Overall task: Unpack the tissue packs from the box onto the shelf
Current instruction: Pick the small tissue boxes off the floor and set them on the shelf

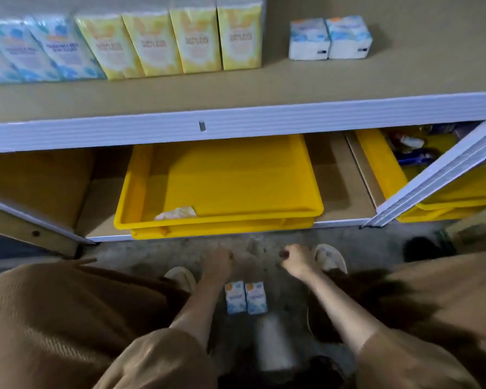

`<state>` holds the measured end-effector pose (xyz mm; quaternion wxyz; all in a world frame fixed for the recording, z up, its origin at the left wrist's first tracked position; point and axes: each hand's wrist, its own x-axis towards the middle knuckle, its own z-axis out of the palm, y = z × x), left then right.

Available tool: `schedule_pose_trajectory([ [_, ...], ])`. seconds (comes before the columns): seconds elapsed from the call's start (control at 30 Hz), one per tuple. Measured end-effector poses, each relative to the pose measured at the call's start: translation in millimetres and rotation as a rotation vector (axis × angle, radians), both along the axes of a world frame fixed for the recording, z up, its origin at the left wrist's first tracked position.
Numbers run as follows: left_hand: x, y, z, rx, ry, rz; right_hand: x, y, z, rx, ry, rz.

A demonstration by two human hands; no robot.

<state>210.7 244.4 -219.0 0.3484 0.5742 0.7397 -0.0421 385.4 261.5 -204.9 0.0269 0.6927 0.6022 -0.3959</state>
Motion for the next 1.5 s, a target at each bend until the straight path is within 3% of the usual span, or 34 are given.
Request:
schedule_pose_trajectory([
  [0.13, -8.4, -16.0, -47.0, -0.154, -0.131, 0.211, 1.9, -8.5, -49.6, -0.134, 0.088, -0.161],
  [0.43, -5.6, -38.6, -112.4, -0.318, -0.174, 0.533, -12.9, -33.2, -143.3, -0.351, 0.164, -0.393],
  [0.6, 5.5, -40.6, -124.9, -0.353, -0.228, 0.63, -30.3, -46.4, -161.3, -0.403, 0.233, -0.396],
  [0.77, 5.8, -38.3, -125.8, -0.391, -0.222, 0.614, -30.8, -51.6, -166.0, -0.418, 0.294, -0.553],
  [0.93, 3.6, -34.7, -115.9, -0.344, -0.212, 0.598, -27.2, -46.5, -160.4, -0.4, 0.311, -0.585],
  [1.13, 11.4, -10.9, -75.2, -0.173, -0.22, 0.506, -12.8, -21.1, -131.4, -0.224, 0.356, -0.656],
  [1.4, 28.5, 21.2, 18.0, 0.09, -0.351, 0.436, 6.5, 14.4, -30.9, -0.009, 0.419, -0.65],
  [1.5, 36.6, 25.6, 59.2, 0.152, -0.319, 0.405, 11.1, 18.3, 11.6, 0.077, 0.45, -0.668],
])
